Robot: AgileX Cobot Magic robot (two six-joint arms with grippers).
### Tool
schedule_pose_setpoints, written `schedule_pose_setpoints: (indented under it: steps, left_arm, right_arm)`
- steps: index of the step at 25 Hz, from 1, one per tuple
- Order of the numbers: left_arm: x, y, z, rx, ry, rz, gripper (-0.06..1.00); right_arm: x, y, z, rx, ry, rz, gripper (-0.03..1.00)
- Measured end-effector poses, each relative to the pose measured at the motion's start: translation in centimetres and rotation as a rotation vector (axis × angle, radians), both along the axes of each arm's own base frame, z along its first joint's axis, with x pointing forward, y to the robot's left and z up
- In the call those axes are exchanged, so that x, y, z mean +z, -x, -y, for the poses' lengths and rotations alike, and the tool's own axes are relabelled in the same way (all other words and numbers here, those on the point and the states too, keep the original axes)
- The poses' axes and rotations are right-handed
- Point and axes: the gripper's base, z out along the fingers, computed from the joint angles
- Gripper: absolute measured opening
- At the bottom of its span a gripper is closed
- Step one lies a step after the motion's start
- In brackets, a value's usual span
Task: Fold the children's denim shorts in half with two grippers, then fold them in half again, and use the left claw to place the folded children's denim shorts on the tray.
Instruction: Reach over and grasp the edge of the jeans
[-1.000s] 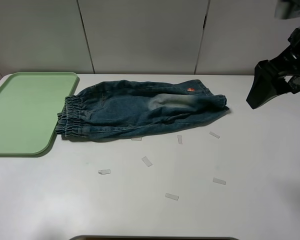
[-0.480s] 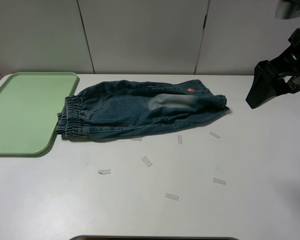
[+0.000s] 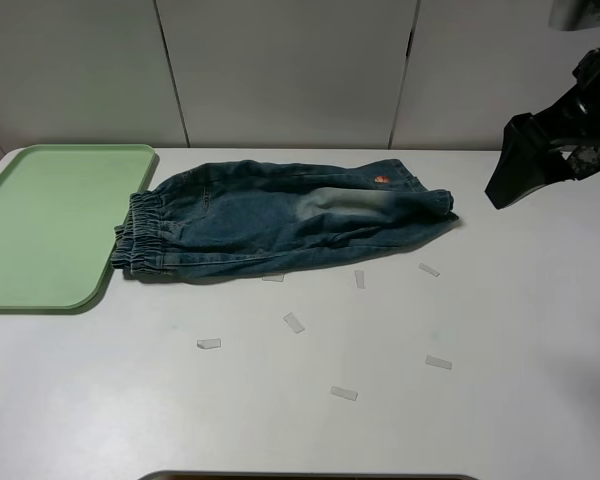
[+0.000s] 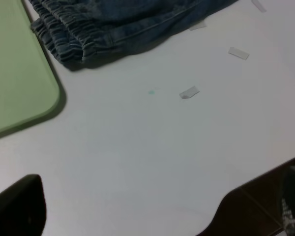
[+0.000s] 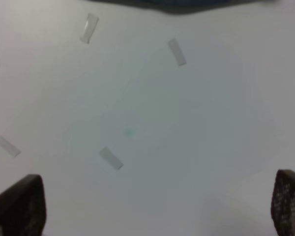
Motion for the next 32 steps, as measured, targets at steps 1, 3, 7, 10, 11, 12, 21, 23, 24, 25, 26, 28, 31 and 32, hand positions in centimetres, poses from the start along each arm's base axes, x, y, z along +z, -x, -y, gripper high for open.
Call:
schedule_pose_setpoints:
  steps: [1, 3, 7, 10, 11, 12, 21, 23, 24, 25, 26, 28, 31, 32]
  left_arm:
    - [0.0, 0.0, 0.0, 0.0, 0.0, 0.001, 0.93]
    - [0.0, 0.0, 0.0, 0.0, 0.001, 0.003, 0.93]
    - [0.0, 0.0, 0.0, 0.001, 0.0, 0.003, 0.93]
    - [0.0, 0.0, 0.0, 0.002, 0.0, 0.003, 0.93]
    - [0.0, 0.0, 0.0, 0.006, 0.0, 0.003, 0.93]
    - [0.0, 0.0, 0.0, 0.014, 0.0, 0.003, 0.93]
    - [0.0, -0.1, -0.1, 0.345, 0.0, 0.003, 0.93]
    - [0.0, -0.1, -0.1, 0.381, 0.0, 0.003, 0.93]
    - [0.0, -0.1, -0.1, 0.416, 0.0, 0.003, 0.93]
    - [0.0, -0.1, -0.1, 0.441, 0.0, 0.003, 0.93]
    - [0.0, -0.1, -0.1, 0.441, 0.0, 0.003, 0.93]
    - [0.0, -0.1, -0.2, 0.481, -0.001, 0.003, 0.93]
    - [0.0, -0.1, -0.2, 0.487, 0.0, 0.004, 0.93]
    - [0.0, -0.1, -0.2, 0.487, 0.0, 0.004, 0.93]
  right_arm:
    - [0.0, 0.0, 0.0, -0.001, -0.002, 0.006, 0.69]
    - [0.0, -0.1, 0.0, -0.001, -0.003, 0.011, 0.69]
    - [0.1, -0.3, -0.1, -0.003, -0.011, 0.029, 0.69]
    - [0.2, -0.4, -0.1, -0.005, -0.015, 0.043, 0.69]
    - [0.2, -0.5, -0.1, -0.007, -0.019, 0.058, 0.69]
    - [0.2, -0.6, -0.2, -0.01, -0.021, 0.062, 0.69]
    - [-2.5, -3.7, -0.3, -0.089, 0.012, 0.063, 0.69]
    - [-3.0, -4.2, -0.3, -0.099, 0.017, 0.053, 0.69]
    - [-3.5, -5.0, -0.3, -0.108, 0.024, 0.041, 0.69]
    - [-3.9, -5.9, -0.1, -0.119, 0.029, 0.033, 0.69]
    - [-4.0, -6.7, 0.0, -0.13, 0.032, 0.035, 0.69]
    - [-4.8, -8.7, 0.3, -0.142, 0.04, 0.027, 0.69]
    - [-5.4, -12.5, 0.9, -0.137, 0.053, 0.054, 0.69]
    - [-6.0, -13.3, 1.0, -0.127, 0.063, 0.049, 0.69]
